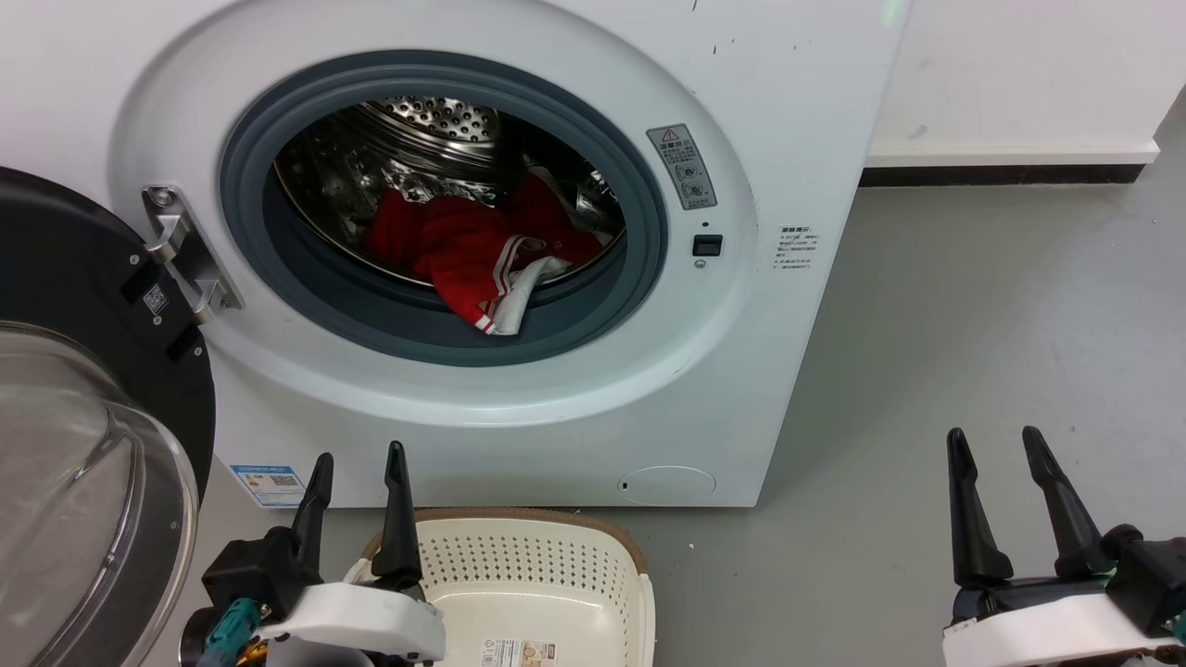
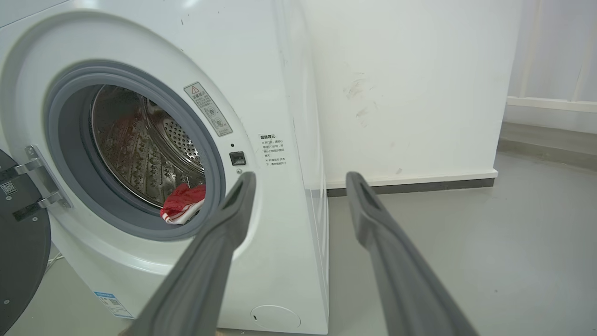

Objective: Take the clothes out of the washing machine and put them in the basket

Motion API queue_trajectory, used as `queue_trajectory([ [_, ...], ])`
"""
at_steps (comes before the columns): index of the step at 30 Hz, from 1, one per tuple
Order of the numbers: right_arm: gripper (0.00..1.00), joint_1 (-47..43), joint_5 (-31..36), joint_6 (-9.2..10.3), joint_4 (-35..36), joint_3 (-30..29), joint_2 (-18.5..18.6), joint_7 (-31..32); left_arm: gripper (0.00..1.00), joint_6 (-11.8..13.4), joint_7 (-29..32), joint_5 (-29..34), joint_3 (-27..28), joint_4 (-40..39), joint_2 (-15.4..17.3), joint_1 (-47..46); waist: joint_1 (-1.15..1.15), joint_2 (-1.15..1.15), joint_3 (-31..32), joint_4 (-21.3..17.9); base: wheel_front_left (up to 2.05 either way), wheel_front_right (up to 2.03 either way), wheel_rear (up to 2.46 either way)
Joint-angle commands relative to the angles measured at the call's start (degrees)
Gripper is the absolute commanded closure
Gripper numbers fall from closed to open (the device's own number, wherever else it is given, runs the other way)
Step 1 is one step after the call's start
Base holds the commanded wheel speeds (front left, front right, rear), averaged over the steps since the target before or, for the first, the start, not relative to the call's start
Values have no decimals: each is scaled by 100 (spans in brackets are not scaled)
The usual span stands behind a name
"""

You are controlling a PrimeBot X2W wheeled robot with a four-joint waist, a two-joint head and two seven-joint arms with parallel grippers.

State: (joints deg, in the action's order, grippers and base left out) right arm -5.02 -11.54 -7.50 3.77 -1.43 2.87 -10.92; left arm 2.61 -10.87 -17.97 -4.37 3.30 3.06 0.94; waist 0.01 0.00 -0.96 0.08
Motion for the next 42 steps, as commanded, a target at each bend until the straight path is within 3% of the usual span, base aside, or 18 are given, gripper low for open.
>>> queue_trajectory([
  [1,0,-57,137,2,87,5,3,-52,0,41,-61,137,-7,-71,28,37,-1,0,0,2,0,0,0],
  [22,0,-233,1202,2,351,24,2,-319,0,64,-323,1115,-28,-108,-8,194,-1,0,-35,11,0,0,0],
  [35,0,-318,1570,3,403,18,0,-441,0,69,-448,1515,-31,-86,-19,241,-1,0,-47,28,0,0,0],
  [42,0,-313,1378,3,299,-16,0,-431,0,91,-442,1438,-39,-32,-20,237,-1,0,-42,25,0,0,0],
])
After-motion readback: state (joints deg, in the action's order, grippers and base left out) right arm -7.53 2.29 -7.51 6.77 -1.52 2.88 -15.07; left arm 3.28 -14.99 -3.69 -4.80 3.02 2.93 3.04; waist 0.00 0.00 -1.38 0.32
